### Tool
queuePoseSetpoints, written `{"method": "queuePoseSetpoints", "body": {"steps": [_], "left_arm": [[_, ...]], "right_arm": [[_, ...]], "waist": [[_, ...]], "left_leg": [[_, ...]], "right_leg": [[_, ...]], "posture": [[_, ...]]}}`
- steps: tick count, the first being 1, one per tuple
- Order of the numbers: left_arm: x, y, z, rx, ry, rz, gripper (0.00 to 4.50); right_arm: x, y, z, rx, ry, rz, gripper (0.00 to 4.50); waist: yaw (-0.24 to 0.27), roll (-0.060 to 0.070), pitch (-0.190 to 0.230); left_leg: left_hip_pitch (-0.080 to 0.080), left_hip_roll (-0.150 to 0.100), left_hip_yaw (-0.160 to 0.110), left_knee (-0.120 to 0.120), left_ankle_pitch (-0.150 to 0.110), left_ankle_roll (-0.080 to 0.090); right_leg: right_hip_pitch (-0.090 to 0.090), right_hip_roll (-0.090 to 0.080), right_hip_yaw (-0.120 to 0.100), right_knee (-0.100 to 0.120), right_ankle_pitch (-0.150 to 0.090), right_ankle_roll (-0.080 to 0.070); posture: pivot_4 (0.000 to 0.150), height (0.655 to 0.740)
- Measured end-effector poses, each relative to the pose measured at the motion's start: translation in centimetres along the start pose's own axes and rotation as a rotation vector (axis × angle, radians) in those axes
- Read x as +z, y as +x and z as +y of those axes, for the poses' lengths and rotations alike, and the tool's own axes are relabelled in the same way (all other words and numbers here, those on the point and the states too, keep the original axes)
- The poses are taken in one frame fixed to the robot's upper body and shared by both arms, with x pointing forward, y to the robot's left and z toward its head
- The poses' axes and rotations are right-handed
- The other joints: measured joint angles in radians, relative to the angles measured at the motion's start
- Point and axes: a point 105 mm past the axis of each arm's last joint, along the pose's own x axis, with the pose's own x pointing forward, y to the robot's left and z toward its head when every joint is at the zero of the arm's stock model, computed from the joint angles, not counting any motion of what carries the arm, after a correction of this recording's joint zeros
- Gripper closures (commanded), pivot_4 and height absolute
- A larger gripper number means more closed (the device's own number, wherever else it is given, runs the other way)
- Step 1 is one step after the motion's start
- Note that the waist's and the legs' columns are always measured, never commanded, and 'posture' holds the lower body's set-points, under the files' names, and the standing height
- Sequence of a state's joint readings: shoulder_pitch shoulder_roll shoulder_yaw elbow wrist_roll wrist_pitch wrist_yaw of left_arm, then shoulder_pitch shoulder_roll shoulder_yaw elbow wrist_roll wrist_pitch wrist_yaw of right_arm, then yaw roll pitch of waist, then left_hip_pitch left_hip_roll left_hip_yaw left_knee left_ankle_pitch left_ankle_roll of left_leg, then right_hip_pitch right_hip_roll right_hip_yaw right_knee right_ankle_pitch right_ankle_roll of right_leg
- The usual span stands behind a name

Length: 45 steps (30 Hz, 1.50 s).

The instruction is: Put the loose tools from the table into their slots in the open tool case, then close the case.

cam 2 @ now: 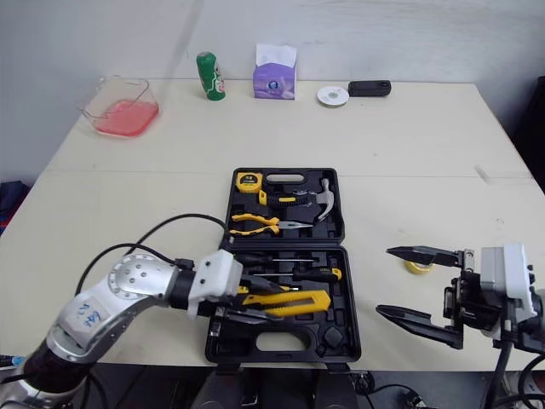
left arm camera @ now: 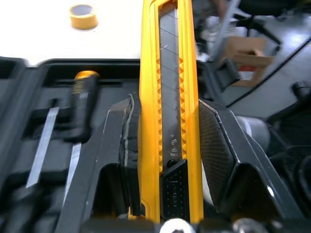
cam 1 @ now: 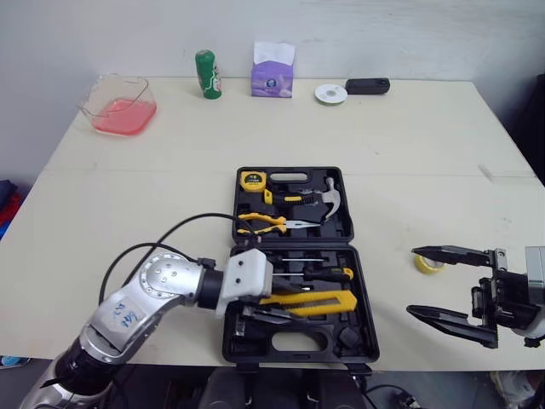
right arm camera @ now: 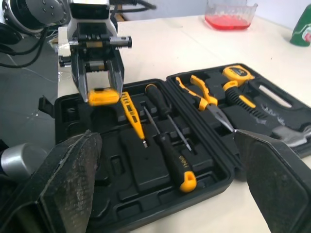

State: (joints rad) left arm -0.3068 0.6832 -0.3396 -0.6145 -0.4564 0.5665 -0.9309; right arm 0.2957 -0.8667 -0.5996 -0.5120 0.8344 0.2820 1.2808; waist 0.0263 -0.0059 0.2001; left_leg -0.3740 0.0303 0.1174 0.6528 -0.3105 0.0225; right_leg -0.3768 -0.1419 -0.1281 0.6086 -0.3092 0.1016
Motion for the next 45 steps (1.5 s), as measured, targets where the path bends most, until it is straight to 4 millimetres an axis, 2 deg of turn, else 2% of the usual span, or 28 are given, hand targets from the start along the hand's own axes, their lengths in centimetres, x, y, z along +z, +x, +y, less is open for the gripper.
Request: {"method": "queuePoseSetpoints", "body": {"steps": [8, 15, 19, 23, 32, 36, 39, 45], "left_arm": [[-2.4, 0.6, -1.0, -0.021, -0.022, 0.099, 3.25], [-2.8, -0.3, -0.3, 0.02, 0.044, 0.169, 3.25], [-3.2, -0.8, 0.8, 0.07, 0.05, 0.204, 3.25], [-3.1, -0.4, 1.4, 0.101, 0.065, 0.198, 3.25], [-3.2, 0.1, 1.3, 0.082, 0.061, 0.194, 3.25], [-3.4, 0.6, 0.3, 0.037, 0.014, 0.183, 3.25], [-3.9, 0.6, 0.3, 0.042, -0.013, 0.192, 3.25], [-4.1, 0.7, 0.6, 0.047, 0.042, 0.203, 3.25]], "right_arm": [[-0.1, -0.5, 0.7, -0.003, 0.014, 0.016, 0.0], [-0.8, -0.9, 1.6, 0.045, 0.026, 0.044, 0.0], [-1.5, -1.3, 1.6, 0.026, 0.06, 0.053, 0.0], [-1.5, -1.3, 1.7, 0.023, 0.06, 0.05, 0.0], [-1.8, -1.6, 1.8, 0.02, 0.053, 0.041, 0.0], [-2.3, -2.1, 1.8, 0.01, 0.061, 0.043, 0.0], [-2.6, -2.4, 1.8, 0.0, 0.063, 0.045, 0.0], [-2.8, -2.6, 1.9, -0.002, 0.05, 0.041, 0.0]], "waist": [[0.001, 0.0, 0.0], [0.001, 0.0, 0.0], [0.001, 0.0, 0.0], [0.002, 0.001, 0.0], [0.003, 0.001, -0.001], [0.002, 0.001, -0.001], [-0.002, 0.001, -0.001], [0.001, 0.001, -0.001]], "left_leg": [[0.0, 0.0, -0.001, 0.0, 0.001, 0.0], [0.001, 0.0, -0.001, 0.0, 0.0, 0.002], [0.002, 0.0, -0.001, 0.0, 0.001, 0.002], [0.002, 0.0, -0.001, 0.0, 0.001, 0.002], [0.002, 0.0, -0.001, 0.0, 0.001, 0.001], [0.002, 0.0, -0.001, 0.0, 0.001, 0.001], [0.002, 0.0, -0.001, 0.0, 0.001, 0.001], [0.003, 0.0, -0.001, 0.0, 0.001, 0.001]], "right_leg": [[0.0, 0.0, 0.0, 0.001, 0.0, 0.0], [0.0, -0.005, 0.001, 0.001, 0.0, 0.0], [0.001, -0.005, 0.001, 0.002, 0.0, 0.0], [0.001, -0.005, 0.001, 0.002, 0.0, 0.0], [0.002, -0.005, 0.001, 0.002, 0.0, 0.0], [0.002, -0.005, 0.001, 0.002, 0.0, 0.0], [0.001, -0.005, 0.001, 0.002, 0.0, 0.0], [0.002, -0.005, 0.001, 0.002, 0.0, 0.0]], "posture": [[0.15, 0.74], [0.15, 0.74], [0.15, 0.74], [0.15, 0.74], [0.15, 0.74], [0.15, 0.74], [0.15, 0.74], [0.15, 0.74]]}}
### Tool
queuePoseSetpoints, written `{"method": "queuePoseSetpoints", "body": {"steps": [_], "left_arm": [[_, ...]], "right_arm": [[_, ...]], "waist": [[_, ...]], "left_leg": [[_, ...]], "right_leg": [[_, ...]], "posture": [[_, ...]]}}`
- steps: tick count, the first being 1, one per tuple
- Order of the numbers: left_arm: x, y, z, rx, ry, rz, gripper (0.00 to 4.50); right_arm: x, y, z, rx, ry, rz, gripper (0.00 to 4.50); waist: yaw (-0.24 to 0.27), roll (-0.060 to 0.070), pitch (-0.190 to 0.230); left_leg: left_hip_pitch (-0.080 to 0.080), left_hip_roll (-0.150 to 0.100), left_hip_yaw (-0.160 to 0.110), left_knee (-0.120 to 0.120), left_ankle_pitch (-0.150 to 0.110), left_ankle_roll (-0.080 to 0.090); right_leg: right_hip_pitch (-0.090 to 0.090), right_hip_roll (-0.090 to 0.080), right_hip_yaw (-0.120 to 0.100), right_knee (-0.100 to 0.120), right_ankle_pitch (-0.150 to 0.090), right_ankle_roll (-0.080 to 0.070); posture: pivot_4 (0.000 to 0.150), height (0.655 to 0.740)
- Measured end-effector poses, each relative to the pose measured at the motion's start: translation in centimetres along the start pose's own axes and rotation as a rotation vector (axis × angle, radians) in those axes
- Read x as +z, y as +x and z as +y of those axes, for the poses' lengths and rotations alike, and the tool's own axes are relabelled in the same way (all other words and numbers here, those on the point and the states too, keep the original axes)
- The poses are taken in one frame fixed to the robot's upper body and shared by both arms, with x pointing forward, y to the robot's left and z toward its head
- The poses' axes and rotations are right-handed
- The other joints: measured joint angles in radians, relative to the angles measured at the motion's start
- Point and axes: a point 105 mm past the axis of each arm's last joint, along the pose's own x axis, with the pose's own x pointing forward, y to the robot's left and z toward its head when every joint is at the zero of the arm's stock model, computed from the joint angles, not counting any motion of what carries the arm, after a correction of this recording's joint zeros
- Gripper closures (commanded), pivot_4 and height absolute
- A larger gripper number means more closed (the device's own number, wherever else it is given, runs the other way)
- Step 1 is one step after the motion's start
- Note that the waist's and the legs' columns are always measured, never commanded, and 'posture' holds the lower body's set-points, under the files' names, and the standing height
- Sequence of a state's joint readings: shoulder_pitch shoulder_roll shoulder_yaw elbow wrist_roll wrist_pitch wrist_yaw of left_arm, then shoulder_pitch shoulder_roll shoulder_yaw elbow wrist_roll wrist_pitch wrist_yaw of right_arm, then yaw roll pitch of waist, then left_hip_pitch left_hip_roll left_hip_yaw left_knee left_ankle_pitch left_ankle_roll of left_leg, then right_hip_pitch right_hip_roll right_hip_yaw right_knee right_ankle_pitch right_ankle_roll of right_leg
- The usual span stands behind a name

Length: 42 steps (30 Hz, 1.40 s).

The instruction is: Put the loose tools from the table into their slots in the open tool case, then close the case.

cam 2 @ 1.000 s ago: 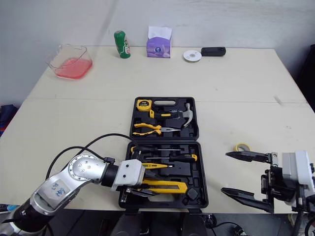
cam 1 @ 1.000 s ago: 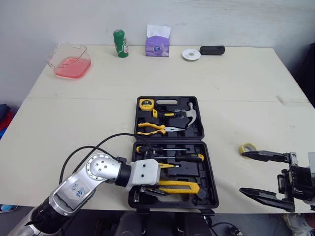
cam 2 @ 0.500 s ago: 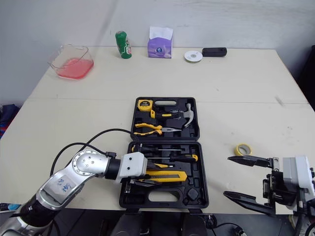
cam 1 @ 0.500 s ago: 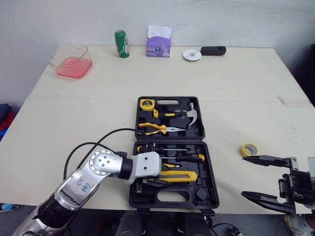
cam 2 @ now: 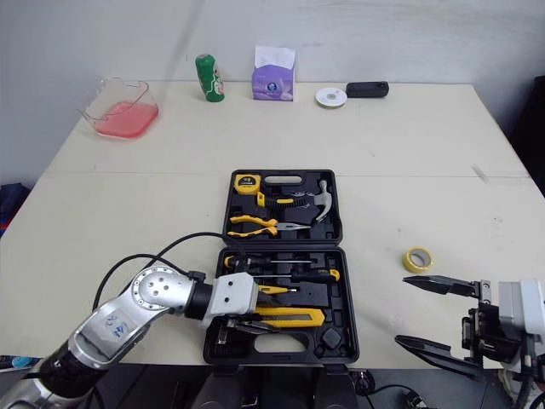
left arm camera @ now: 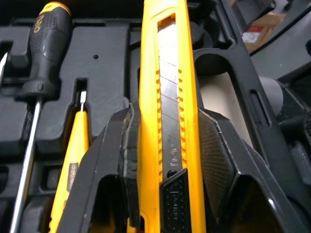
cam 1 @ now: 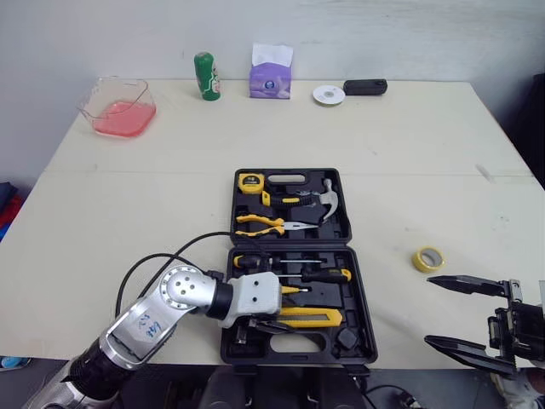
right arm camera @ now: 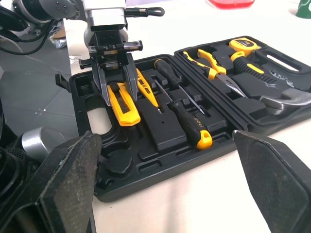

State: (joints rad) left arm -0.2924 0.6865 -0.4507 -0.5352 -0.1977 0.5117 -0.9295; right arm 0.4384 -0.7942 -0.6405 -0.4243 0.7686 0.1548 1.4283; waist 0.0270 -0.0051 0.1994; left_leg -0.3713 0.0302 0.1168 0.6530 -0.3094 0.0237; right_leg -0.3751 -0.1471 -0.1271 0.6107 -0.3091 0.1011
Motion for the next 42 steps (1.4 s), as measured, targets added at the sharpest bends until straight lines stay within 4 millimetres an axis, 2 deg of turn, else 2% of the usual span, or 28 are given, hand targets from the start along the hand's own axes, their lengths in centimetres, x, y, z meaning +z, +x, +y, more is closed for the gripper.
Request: {"method": "queuePoseSetpoints", "body": {"steps": [8, 10, 15, 20, 28, 29, 31, 37, 38, 42], "left_arm": [[0.0, -0.3, 0.1, -0.019, 0.015, 0.006, 3.25], [-0.1, -0.4, 0.0, -0.025, -0.006, 0.008, 2.23], [-0.4, -0.9, 0.7, 0.001, 0.011, 0.013, 0.05], [0.0, -1.5, 1.4, 0.031, 0.051, -0.041, 0.05], [2.5, -3.4, 2.4, 0.071, 0.087, -0.247, 0.05], [2.5, -3.6, 2.3, 0.067, 0.082, -0.259, 0.57], [2.5, -4.0, 1.6, 0.028, 0.062, -0.294, 1.24], [2.4, -3.9, 0.7, -0.008, 0.031, -0.347, 4.19], [2.4, -3.7, 0.7, -0.002, 0.029, -0.352, 4.47], [1.5, -2.6, 0.6, 0.019, 0.003, -0.323, 4.47]], "right_arm": [[-0.8, -0.4, -0.1, -0.024, 0.004, -0.006, 0.0], [-0.9, -0.4, 0.0, -0.018, 0.0, -0.005, 0.0], [-1.6, -0.5, 0.0, -0.031, 0.01, -0.011, 0.0], [-1.8, -0.6, 0.2, -0.029, 0.017, -0.005, 0.0], [-1.8, -0.6, 0.6, -0.029, 0.031, 0.004, 0.0], [-1.8, -0.5, 0.6, -0.03, 0.029, 0.004, 0.0], [-1.8, -0.5, 0.4, -0.038, 0.03, 0.005, 0.0], [-1.5, -0.3, 0.0, -0.055, 0.026, 0.002, 0.0], [-1.4, -0.2, -0.1, -0.055, 0.02, 0.0, 0.0], [-1.2, 0.0, -0.3, -0.061, 0.021, -0.003, 0.0]], "waist": [[-0.002, 0.0, 0.0], [-0.003, 0.0, 0.0], [0.0, 0.0, 0.0], [0.0, 0.0, 0.0], [-0.001, 0.0, 0.0], [-0.001, 0.0, 0.0], [-0.002, 0.0, 0.0], [0.0, 0.0, 0.0], [0.0, 0.0, 0.0], [0.001, 0.0, 0.0]], "left_leg": [[0.0, 0.001, 0.0, 0.0, 0.0, 0.0], [0.001, 0.001, 0.0, -0.001, 0.0, 0.0], [0.0, 0.0, 0.0, 0.0, 0.0, 0.0], [0.0, 0.0, 0.0, 0.0, 0.001, 0.0], [0.0, 0.0, 0.0, 0.0, 0.001, -0.001], [0.0, 0.0, 0.0, 0.0, 0.001, -0.001], [0.0, 0.0, 0.0, 0.0, 0.001, -0.001], [0.0, -0.001, 0.0, 0.001, 0.001, -0.001], [0.0, -0.001, 0.0, 0.001, 0.001, -0.001], [0.0, 0.0, 0.0, 0.0, 0.0, -0.001]], "right_leg": [[0.0, 0.0, 0.0, 0.0, 0.0, 0.0], [0.0, 0.001, 0.0, 0.001, 0.0, -0.001], [0.0, 0.0, 0.0, 0.001, 0.0, -0.001], [0.0, 0.0, 0.0, 0.0, 0.0, -0.001], [0.0, 0.0, 0.0, 0.001, 0.0, 0.0], [0.0, 0.0, -0.001, 0.001, 0.0, 0.0], [0.0, 0.0, -0.001, 0.001, 0.0, 0.0], [0.0, 0.0, -0.001, 0.001, 0.0, 0.0], [0.0, 0.0, -0.001, 0.001, 0.0, 0.0], [0.0, 0.001, -0.001, 0.001, 0.0, 0.0]], "posture": [[0.15, 0.74], [0.15, 0.74], [0.15, 0.74], [0.15, 0.74], [0.15, 0.74], [0.15, 0.74], [0.15, 0.74], [0.15, 0.74], [0.15, 0.74], [0.15, 0.74]]}}
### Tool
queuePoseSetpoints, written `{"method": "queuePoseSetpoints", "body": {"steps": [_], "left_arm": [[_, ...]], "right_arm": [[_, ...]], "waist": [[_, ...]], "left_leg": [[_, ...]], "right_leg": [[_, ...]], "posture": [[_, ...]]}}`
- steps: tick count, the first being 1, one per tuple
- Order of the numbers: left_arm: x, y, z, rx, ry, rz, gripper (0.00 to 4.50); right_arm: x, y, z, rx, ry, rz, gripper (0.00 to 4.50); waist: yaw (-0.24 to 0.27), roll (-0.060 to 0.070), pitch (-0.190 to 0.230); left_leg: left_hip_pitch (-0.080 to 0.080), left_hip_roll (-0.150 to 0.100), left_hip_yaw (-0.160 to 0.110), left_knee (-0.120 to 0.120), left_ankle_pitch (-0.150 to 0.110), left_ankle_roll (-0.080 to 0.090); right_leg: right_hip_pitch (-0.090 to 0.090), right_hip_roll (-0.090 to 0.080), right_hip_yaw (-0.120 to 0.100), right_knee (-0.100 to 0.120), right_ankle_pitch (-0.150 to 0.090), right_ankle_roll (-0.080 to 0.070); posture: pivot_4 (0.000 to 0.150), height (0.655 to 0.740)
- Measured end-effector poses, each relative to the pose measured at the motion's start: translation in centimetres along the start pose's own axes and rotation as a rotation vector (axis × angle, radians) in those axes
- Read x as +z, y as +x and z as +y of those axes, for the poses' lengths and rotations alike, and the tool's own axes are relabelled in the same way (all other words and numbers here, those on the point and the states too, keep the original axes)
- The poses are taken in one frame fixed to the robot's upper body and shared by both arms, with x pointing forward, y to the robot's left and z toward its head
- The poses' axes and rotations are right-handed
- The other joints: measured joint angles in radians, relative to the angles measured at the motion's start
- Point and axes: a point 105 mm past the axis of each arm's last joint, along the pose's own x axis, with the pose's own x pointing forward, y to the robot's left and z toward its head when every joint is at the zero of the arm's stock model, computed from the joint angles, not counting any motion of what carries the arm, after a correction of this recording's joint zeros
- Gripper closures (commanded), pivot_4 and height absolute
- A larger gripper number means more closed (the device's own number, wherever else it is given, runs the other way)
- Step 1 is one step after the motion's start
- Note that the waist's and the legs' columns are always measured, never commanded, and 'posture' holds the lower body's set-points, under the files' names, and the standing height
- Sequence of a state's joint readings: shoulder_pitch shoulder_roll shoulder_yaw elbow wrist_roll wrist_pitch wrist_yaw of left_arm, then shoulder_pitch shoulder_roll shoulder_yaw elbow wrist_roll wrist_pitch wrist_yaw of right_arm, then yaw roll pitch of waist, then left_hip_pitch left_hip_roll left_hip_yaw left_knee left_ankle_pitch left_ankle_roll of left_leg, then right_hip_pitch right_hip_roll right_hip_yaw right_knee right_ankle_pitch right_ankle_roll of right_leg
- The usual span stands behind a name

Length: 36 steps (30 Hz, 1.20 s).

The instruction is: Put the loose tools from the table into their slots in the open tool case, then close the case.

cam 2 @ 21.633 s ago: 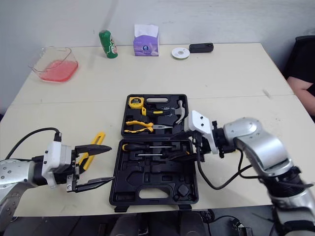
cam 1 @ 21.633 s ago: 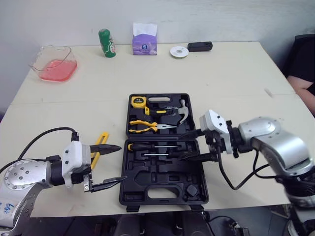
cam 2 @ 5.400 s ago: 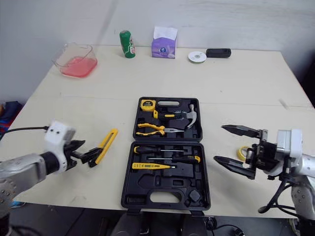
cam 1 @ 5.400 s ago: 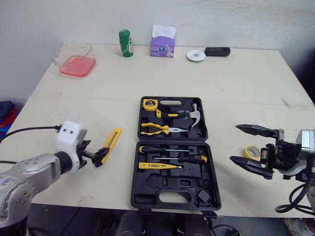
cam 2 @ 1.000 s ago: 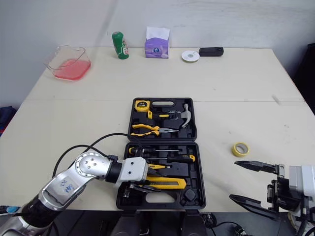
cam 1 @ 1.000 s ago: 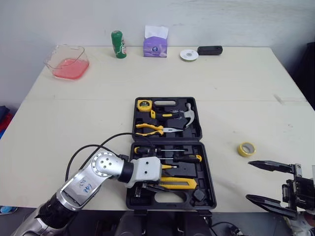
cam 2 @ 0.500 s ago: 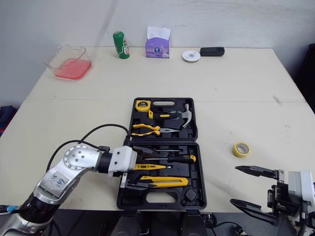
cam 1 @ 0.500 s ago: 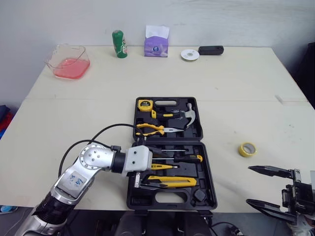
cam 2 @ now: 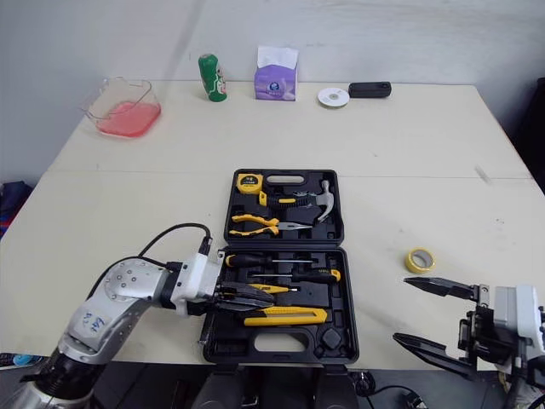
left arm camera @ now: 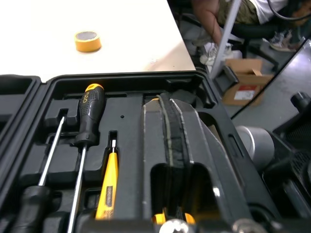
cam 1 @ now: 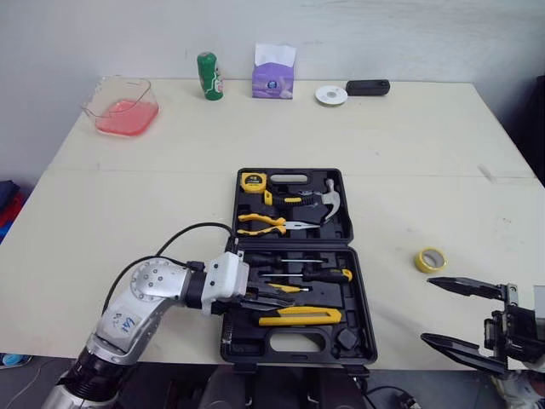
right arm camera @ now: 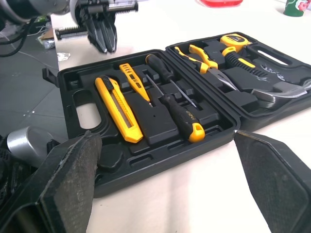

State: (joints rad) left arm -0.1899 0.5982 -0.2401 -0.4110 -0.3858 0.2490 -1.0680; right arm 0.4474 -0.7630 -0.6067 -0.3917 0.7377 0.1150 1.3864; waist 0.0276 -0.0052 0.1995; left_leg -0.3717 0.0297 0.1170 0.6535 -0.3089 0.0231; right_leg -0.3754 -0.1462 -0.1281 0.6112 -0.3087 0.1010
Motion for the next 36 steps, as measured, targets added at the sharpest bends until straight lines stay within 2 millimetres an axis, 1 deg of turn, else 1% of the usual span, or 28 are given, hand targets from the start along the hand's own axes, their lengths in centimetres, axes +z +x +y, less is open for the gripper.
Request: {"method": "queuePoseSetpoints", "body": {"steps": [3, 8, 15, 28, 36], "left_arm": [[-0.6, 0.6, 0.0, 0.01, 0.003, 0.028, 4.47], [-1.5, 1.5, -0.7, -0.028, 0.003, 0.079, 4.47], [-2.8, 1.6, -0.8, -0.034, -0.028, 0.134, 4.47], [-3.0, 1.7, -1.0, -0.078, 0.015, 0.189, 4.47], [-3.4, 1.9, -1.1, -0.115, 0.002, 0.247, 4.47]], "right_arm": [[0.0, 0.1, 0.0, 0.002, 0.011, 0.0, 0.0], [0.5, 0.5, 0.2, 0.017, 0.012, 0.002, 0.0], [0.5, 0.6, 0.2, 0.011, 0.029, 0.003, 0.0], [0.5, 0.7, 0.2, 0.01, 0.037, 0.007, 0.0], [0.4, 0.9, 0.2, 0.007, 0.038, 0.004, 0.0]], "waist": [[0.0, 0.0, 0.0], [-0.001, 0.0, 0.0], [-0.001, 0.0, 0.0], [-0.001, 0.0, 0.0], [-0.001, 0.001, -0.005]], "left_leg": [[0.0, 0.0, 0.0, 0.0, 0.0, 0.0], [0.0, 0.0, 0.0, 0.0, 0.0, 0.0], [0.0, 0.0, 0.0, 0.0, 0.0, 0.001], [0.0, 0.0, 0.0, 0.0, 0.0, 0.001], [0.002, 0.001, 0.0, 0.0, -0.001, 0.002]], "right_leg": [[0.0, 0.0, 0.0, 0.0, 0.0, 0.0], [0.0, -0.001, 0.0, 0.0, 0.0, 0.0], [0.0, -0.001, 0.0, 0.0, 0.0, 0.0], [0.0, -0.001, 0.0, 0.0, 0.0, 0.0], [0.001, -0.001, 0.001, 0.0, 0.0, 0.0]], "posture": [[0.15, 0.74], [0.15, 0.74], [0.15, 0.74], [0.15, 0.74], [0.15, 0.74]]}}
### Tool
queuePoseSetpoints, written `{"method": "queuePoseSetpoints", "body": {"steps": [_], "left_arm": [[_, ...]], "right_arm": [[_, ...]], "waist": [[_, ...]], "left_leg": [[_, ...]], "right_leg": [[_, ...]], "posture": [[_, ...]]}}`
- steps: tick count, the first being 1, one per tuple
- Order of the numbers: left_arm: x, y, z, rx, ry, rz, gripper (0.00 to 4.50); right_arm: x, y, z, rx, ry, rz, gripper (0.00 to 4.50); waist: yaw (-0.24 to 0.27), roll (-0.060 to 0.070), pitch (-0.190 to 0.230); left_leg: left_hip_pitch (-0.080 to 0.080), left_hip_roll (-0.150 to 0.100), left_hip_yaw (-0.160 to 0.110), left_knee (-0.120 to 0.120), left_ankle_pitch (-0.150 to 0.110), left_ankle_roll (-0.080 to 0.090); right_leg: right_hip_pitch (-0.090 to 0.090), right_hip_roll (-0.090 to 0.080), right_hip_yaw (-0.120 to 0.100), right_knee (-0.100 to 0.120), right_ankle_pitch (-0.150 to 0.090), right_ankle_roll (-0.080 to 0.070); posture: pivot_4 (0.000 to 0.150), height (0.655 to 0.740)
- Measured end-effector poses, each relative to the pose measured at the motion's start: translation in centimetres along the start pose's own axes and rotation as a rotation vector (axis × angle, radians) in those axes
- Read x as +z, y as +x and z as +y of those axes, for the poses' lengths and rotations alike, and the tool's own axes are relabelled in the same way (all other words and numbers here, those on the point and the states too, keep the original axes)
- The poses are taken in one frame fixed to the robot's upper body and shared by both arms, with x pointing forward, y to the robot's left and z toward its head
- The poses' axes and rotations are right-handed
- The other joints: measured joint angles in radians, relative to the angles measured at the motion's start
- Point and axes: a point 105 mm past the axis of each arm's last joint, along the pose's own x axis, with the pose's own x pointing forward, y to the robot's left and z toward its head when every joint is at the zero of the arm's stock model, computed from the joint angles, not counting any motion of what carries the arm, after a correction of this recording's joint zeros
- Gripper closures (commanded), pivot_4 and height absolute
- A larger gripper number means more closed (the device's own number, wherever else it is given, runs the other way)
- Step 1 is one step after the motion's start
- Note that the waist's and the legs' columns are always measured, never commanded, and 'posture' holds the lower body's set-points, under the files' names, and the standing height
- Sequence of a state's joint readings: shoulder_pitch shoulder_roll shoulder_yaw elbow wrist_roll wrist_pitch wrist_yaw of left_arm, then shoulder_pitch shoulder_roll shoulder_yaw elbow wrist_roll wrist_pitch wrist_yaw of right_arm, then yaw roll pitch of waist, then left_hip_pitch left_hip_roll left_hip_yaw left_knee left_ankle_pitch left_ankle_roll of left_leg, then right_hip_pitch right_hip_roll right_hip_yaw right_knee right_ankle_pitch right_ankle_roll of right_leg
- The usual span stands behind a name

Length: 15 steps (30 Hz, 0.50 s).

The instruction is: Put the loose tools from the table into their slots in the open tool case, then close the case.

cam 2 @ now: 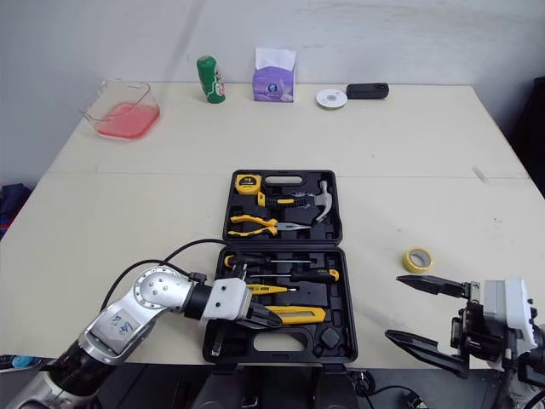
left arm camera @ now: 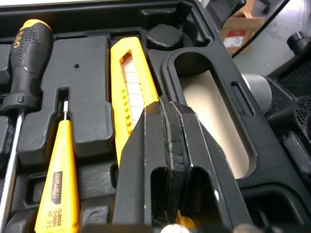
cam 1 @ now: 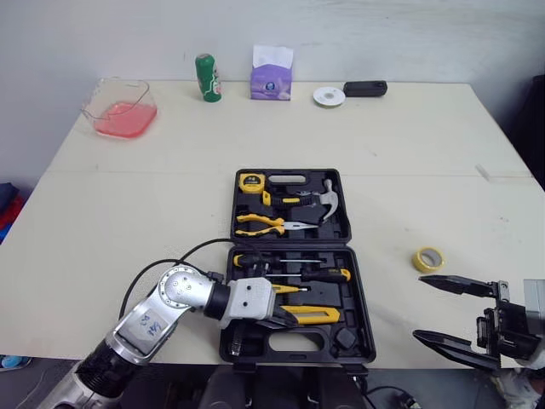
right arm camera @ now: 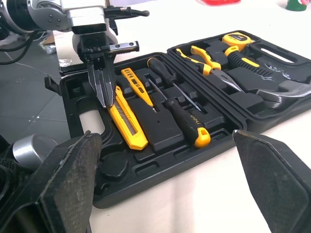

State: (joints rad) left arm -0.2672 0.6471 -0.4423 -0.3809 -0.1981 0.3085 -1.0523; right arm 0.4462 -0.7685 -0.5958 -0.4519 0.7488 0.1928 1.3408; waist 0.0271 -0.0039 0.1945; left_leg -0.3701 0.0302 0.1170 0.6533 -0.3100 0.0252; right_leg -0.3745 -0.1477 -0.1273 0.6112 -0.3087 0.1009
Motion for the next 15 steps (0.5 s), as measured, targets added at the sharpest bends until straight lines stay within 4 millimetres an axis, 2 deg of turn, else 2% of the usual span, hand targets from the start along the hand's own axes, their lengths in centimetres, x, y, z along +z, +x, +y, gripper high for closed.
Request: {"method": "queuePoseSetpoints", "body": {"steps": [9, 15], "left_arm": [[-0.67, 0.18, 0.33, 0.028, -0.05, 0.043, 4.47], [-0.8, 0.39, 0.46, 0.043, -0.091, 0.047, 4.47]], "right_arm": [[0.11, 0.14, -0.3, -0.022, -0.007, -0.007, 0.0], [0.45, 0.99, -0.54, -0.021, -0.016, -0.023, 0.0]], "waist": [[0.0, 0.001, -0.008], [0.0, 0.0, -0.02]], "left_leg": [[0.001, 0.0, 0.0, 0.0, -0.001, 0.002], [0.002, 0.0, 0.0, 0.0, -0.002, 0.003]], "right_leg": [[0.0, 0.0, 0.001, 0.0, 0.0, 0.0], [0.001, 0.0, 0.002, 0.0, 0.0, -0.001]], "posture": [[0.15, 0.74], [0.15, 0.74]]}}
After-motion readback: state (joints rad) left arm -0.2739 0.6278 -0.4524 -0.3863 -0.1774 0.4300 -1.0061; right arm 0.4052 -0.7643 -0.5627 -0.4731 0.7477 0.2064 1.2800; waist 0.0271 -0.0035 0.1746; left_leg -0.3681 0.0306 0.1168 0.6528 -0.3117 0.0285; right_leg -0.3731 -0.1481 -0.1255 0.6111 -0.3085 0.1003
